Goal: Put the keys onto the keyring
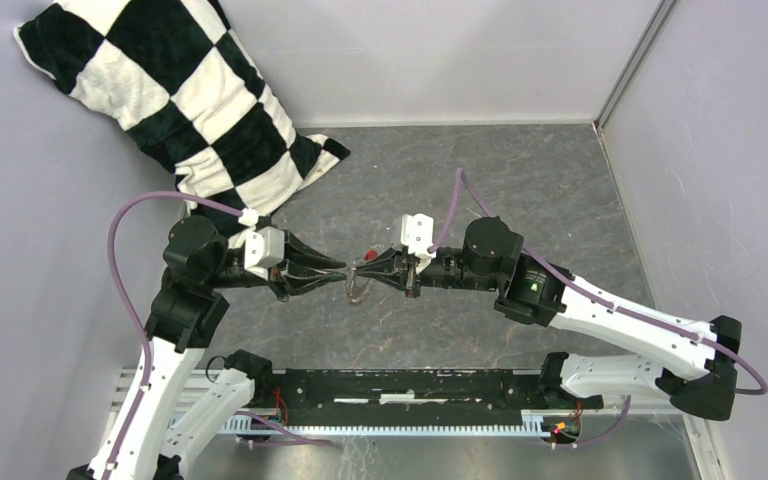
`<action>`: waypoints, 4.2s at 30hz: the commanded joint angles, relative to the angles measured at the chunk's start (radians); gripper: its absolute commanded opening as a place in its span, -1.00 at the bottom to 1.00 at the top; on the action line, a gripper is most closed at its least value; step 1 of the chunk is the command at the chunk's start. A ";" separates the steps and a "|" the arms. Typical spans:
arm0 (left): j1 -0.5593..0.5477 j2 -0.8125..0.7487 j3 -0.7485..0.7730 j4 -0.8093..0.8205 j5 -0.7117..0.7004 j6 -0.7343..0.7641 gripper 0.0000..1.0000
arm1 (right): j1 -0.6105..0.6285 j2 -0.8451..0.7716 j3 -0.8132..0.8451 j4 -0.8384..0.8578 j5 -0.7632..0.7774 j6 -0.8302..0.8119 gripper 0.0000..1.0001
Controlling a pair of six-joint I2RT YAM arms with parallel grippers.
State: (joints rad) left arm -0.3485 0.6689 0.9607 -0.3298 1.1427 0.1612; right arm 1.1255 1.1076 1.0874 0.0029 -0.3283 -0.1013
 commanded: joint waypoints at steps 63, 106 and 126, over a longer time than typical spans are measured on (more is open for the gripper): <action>0.000 0.026 0.060 -0.276 0.089 0.471 -0.96 | -0.329 0.033 -0.058 -0.226 0.321 0.249 0.33; 0.000 -0.101 -0.111 -0.373 0.010 0.574 -0.96 | -0.440 0.607 0.007 -0.321 0.706 0.719 0.04; 0.001 -0.122 -0.100 -0.397 0.011 0.609 -0.96 | -0.436 0.671 0.034 -0.330 0.565 0.857 -0.09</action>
State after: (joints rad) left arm -0.3485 0.5598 0.8360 -0.7319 1.1496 0.7277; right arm 0.6853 1.7630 1.0729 -0.3389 0.2562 0.7200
